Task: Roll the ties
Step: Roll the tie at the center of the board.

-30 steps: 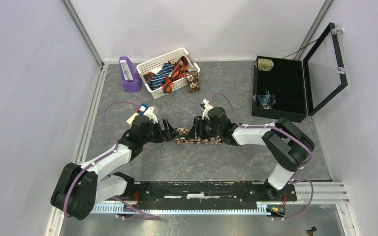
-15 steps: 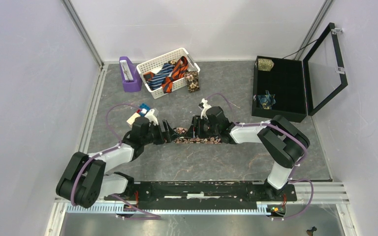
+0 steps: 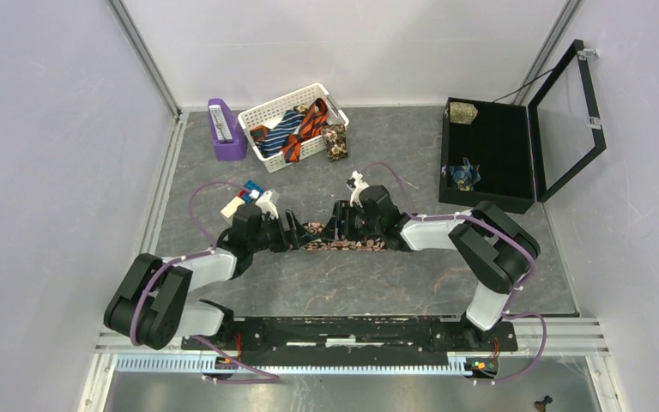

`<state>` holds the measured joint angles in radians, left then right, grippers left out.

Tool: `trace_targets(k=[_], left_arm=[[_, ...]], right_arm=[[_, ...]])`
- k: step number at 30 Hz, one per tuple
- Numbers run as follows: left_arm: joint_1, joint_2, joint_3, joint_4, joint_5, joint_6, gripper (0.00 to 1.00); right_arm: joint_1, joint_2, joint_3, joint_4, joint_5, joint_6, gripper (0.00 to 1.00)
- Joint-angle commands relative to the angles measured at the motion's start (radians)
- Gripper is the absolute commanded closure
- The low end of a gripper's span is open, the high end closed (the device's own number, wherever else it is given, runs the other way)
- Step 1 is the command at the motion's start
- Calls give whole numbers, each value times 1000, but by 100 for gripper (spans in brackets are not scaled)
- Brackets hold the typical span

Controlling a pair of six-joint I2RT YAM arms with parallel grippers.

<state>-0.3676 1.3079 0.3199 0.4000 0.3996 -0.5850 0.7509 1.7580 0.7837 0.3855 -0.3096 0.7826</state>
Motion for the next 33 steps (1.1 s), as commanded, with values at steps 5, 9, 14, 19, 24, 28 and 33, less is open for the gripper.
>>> trace_targets(k=[5,9,14,19,24,28,33], left_arm=[[6,-10,-4,16,-7,-34,13],[10,-32,-20,24,-37,-41,11],[14,-28,-24,55,-11,-39,11],[16,5,-31,119,25,-55,13],[22,68,-25,210,67,-80,17],[22,131,-19,269,101,-92,22],[23,208,-35,376,136,-118,27]], right_arm=[[2,49,40,65,7,10,47],[2,72,20,87,3,10,54],[2,77,-3,85,6,-3,56],[-2,71,-9,65,23,-28,58],[-16,83,-19,63,14,-39,64],[-18,89,-21,64,8,-43,65],[-21,96,-21,62,7,-51,65]])
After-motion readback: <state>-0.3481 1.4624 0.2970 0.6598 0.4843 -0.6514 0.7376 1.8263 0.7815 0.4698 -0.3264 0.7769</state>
